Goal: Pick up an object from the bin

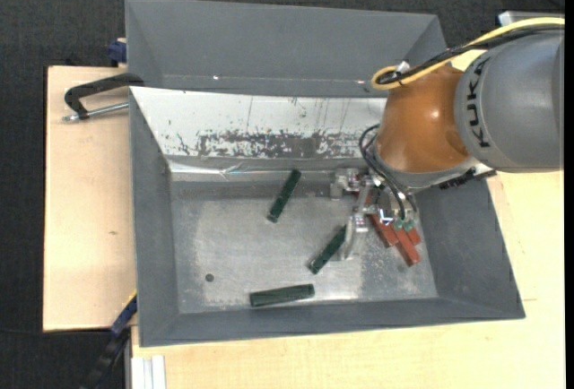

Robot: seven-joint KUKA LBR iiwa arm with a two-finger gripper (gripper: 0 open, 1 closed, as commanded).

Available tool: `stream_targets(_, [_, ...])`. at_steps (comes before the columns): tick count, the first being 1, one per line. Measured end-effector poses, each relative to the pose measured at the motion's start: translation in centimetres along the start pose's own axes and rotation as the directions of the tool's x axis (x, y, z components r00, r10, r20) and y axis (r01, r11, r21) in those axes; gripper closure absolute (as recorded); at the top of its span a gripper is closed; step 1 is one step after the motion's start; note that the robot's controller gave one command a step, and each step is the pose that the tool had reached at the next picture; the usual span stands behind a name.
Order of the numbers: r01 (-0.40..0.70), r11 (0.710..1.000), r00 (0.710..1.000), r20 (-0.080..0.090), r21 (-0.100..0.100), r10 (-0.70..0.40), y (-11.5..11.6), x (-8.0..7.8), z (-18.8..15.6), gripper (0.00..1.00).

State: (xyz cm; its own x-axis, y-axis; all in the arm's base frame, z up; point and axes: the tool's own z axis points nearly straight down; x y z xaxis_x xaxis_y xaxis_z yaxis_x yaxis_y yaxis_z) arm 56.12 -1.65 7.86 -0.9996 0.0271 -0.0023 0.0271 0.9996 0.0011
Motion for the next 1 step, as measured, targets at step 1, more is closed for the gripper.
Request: stream_targets(1, [0.420, 0.907, 0.907, -0.002, -0.001, -0.420, 1.62, 5.65, 0.80, 1.00])
